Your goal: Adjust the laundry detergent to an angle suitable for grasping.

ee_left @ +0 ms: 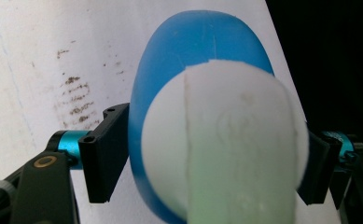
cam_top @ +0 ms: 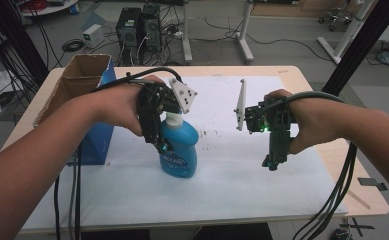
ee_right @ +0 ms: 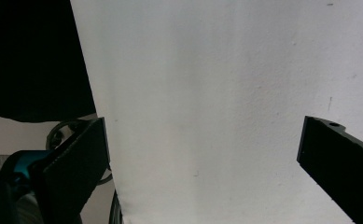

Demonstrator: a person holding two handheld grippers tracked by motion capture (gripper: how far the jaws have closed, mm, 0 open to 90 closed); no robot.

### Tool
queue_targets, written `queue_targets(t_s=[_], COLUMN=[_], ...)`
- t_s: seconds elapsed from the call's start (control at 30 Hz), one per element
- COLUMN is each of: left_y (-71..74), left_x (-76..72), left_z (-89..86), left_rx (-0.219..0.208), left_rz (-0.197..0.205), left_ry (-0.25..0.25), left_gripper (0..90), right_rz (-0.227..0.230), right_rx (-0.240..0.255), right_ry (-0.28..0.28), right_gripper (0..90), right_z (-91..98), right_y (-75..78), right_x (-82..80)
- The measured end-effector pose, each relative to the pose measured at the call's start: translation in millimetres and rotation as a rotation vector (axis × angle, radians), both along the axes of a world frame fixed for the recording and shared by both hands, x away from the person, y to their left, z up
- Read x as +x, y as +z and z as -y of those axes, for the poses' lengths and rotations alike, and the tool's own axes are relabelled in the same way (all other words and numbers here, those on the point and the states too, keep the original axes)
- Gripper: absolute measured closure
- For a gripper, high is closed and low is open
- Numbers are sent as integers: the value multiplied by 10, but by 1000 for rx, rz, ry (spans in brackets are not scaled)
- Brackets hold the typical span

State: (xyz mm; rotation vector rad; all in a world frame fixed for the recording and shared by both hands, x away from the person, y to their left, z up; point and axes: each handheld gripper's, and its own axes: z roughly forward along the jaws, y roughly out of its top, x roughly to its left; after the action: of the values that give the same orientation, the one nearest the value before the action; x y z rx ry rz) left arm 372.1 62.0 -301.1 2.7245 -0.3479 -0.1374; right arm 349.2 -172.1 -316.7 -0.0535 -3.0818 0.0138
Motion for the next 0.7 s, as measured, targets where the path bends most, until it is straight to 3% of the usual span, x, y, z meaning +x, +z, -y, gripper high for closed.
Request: queue_targets(t_s=[0.33,0.7], left_y=[112,260], left_x=[-13,6], left_z=[-35,-141], left_rx=[64,147], left_rz=[4,13], left_ry=[22,85], left_gripper=[204,165], right_rz=[0,-1], right_rx=[3,8], right_ry=[2,-9], right_gripper=[16,16], right_z=[6,17], right_y=[2,8], right_x=[2,9])
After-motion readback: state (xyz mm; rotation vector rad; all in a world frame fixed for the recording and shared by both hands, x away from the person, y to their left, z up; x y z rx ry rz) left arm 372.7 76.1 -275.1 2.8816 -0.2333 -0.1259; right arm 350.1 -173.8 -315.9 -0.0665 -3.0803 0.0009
